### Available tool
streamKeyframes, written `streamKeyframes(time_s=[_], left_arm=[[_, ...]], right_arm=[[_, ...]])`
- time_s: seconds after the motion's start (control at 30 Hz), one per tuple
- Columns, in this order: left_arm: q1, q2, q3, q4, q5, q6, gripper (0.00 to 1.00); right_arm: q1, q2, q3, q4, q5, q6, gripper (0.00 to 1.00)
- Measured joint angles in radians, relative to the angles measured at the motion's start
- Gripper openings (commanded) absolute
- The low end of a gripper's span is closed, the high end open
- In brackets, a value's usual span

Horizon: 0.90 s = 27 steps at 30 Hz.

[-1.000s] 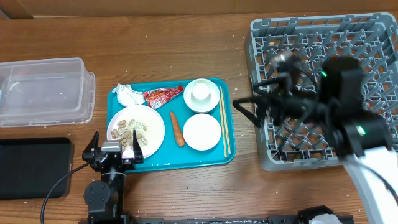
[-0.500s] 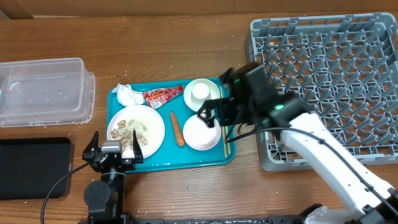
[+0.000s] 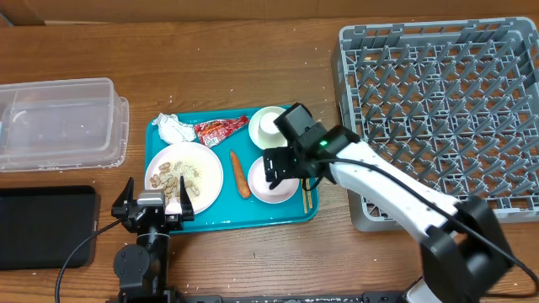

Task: Sort waste into correct bins and load items into the dishwasher
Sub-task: 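Move the right gripper over the tray and grasp the white bowl rim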

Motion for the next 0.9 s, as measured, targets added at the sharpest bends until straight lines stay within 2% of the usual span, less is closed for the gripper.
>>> streamKeyframes(time_s=[0.23,0.37,0.47,0.9], left_arm=[[0.0,0.0,0.0,0.0,0.0,0.0,1.0],[0.0,0.0,0.0,0.0,0.0,0.0,1.0],[0.0,0.0,0.0,0.0,0.0,0.0,1.0],[0.0,0.0,0.0,0.0,0.0,0.0,1.0]], right_arm=[[0.0,0.057,0.0,-0.006,0.023,0.013,0.8],[0.0,0.057,0.0,-0.008,0.042,0.02,0.69],[0.0,0.057,0.0,-0.008,0.057,0.031,0.64],[0.0,0.093,0.0,-0.007,0.069,0.039,0.63]])
